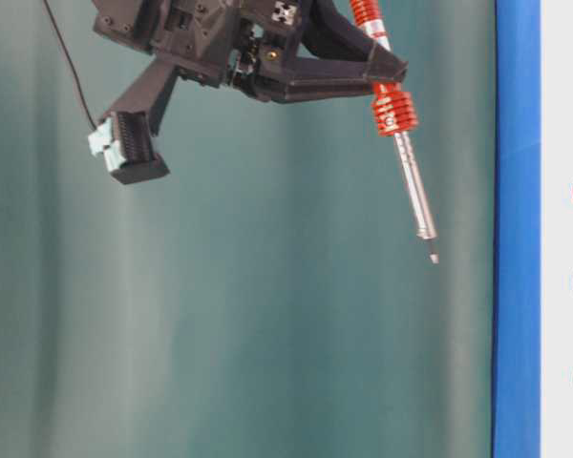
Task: Touch the tip of the soldering iron to the mark.
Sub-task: 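Lower the iron tip onto the middle red dot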
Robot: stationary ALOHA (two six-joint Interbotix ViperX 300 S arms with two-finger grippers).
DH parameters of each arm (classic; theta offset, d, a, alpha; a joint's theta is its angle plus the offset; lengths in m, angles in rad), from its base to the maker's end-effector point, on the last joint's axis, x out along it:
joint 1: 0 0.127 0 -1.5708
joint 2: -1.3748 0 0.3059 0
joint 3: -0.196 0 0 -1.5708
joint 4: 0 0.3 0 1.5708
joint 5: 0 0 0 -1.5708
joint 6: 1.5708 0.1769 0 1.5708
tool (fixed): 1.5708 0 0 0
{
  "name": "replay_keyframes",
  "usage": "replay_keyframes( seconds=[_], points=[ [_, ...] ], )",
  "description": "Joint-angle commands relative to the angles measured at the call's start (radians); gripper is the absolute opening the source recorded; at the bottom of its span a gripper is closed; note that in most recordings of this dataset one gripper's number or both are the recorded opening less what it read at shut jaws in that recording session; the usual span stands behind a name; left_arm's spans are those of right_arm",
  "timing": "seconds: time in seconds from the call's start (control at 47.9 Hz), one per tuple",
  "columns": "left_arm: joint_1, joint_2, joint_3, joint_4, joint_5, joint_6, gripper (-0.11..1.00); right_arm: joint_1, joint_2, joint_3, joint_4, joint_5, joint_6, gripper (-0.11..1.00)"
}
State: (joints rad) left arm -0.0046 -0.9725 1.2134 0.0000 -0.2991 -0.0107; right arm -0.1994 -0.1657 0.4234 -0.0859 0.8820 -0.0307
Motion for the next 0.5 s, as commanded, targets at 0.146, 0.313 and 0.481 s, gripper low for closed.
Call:
replay_keyframes(
  seconds=[0.146,0.313,0.481],
  points=[
    [0.002,0.005,-0.011,0.002,-0.009,-0.002,0.00,0.002,0.067,-0.008,-0.002,-0.040,0.002,0.06],
    [0.002,0.005,-0.011,0.002,-0.009,-0.002,0.00,-0.002,0.120,-0.005,-0.003,-0.084,0.000,0.06],
    [0.002,0.005,-0.011,0.002,-0.009,-0.002,0.00,-0.009,0.149,0.006,-0.003,-0.117,-0.002,0.06]
  ],
)
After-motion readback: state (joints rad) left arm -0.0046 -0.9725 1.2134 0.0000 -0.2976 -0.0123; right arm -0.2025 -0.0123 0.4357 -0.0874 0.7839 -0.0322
